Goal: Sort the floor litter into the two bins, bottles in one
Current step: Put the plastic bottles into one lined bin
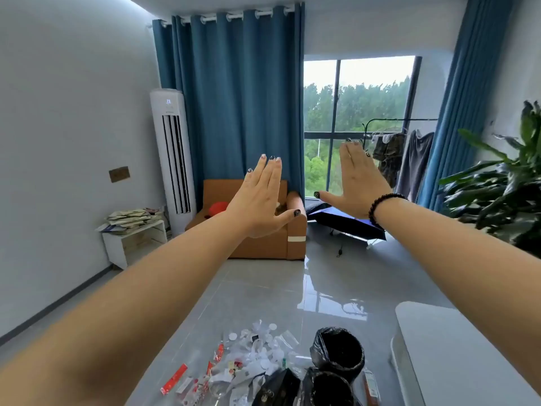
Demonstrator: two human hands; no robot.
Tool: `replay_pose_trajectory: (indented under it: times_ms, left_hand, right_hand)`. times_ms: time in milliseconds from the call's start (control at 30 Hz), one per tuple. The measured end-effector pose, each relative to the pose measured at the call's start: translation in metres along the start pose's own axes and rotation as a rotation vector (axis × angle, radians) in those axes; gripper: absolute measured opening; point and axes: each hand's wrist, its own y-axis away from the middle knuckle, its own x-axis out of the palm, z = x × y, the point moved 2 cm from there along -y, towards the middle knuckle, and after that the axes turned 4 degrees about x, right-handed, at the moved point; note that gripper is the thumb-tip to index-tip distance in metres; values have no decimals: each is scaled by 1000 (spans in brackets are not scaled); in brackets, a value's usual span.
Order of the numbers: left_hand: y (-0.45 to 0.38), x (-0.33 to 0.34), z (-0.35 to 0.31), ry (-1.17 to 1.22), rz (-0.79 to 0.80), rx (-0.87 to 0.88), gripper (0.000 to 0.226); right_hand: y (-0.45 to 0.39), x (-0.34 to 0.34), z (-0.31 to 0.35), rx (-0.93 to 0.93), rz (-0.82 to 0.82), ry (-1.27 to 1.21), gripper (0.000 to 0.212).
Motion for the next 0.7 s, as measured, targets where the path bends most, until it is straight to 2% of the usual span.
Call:
replay_pose_trajectory:
  times_ms: [167,367,500,700]
  left_hand:
    - [-13,47,79,-28,84,42,99]
    - [-9,127,147,-17,206,131,96]
    - [10,181,167,78,338,114,96]
    - [45,250,163,203,507,142,96]
  right_hand:
    - [-41,60,43,83,70,3,101]
    - [-62,150,78,265,238,-12,101]
    - [-45,203,95,323,327,-79,105]
    - [2,264,117,335,436,-112,105]
